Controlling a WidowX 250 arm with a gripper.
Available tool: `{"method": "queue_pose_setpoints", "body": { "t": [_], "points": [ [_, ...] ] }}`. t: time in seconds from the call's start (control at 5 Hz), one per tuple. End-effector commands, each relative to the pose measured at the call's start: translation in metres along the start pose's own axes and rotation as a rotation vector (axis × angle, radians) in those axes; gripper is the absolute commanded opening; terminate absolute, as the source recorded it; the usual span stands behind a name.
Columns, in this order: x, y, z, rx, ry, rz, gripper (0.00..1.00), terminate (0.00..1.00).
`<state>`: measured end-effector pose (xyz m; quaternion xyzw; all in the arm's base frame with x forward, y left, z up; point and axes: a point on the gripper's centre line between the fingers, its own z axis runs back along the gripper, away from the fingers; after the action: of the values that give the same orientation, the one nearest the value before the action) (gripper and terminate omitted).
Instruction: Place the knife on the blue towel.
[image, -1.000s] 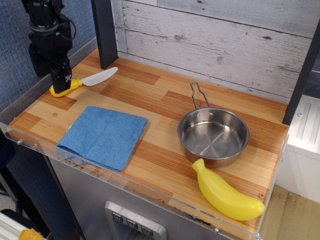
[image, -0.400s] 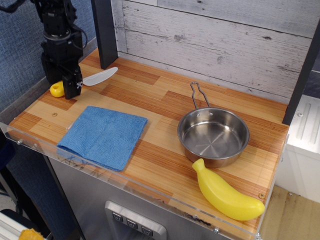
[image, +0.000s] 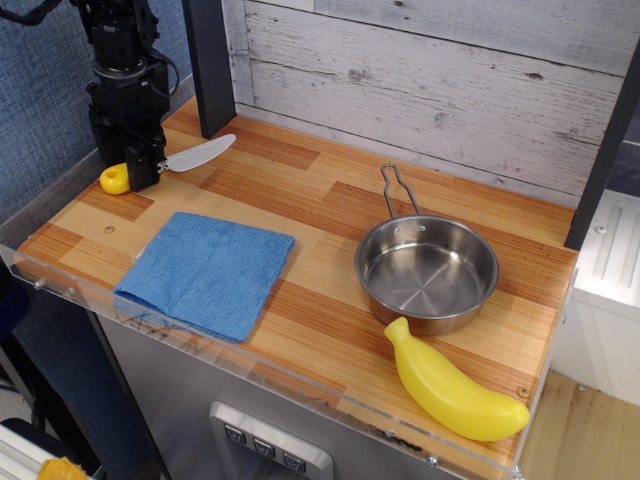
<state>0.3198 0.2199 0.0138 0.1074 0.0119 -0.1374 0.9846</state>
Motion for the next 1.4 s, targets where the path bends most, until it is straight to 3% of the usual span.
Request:
{"method": "queue_pose_setpoints", "body": {
  "t": [0.0,0.4,0.8,1.2],
  "points": [
    [-0.007,0.006,0.013,0.034,-0.022,-0.001,0.00,0.00],
    [-0.011,0.009,0.027,0.030,-0.051,0.004,0.00,0.00],
    [-0.012,0.009,0.068,0.034,-0.126,0.019,0.00,0.00],
    [-0.014,-0.015,0.113,0.016,-0.211,-0.038,0.00,0.00]
  ]
}}
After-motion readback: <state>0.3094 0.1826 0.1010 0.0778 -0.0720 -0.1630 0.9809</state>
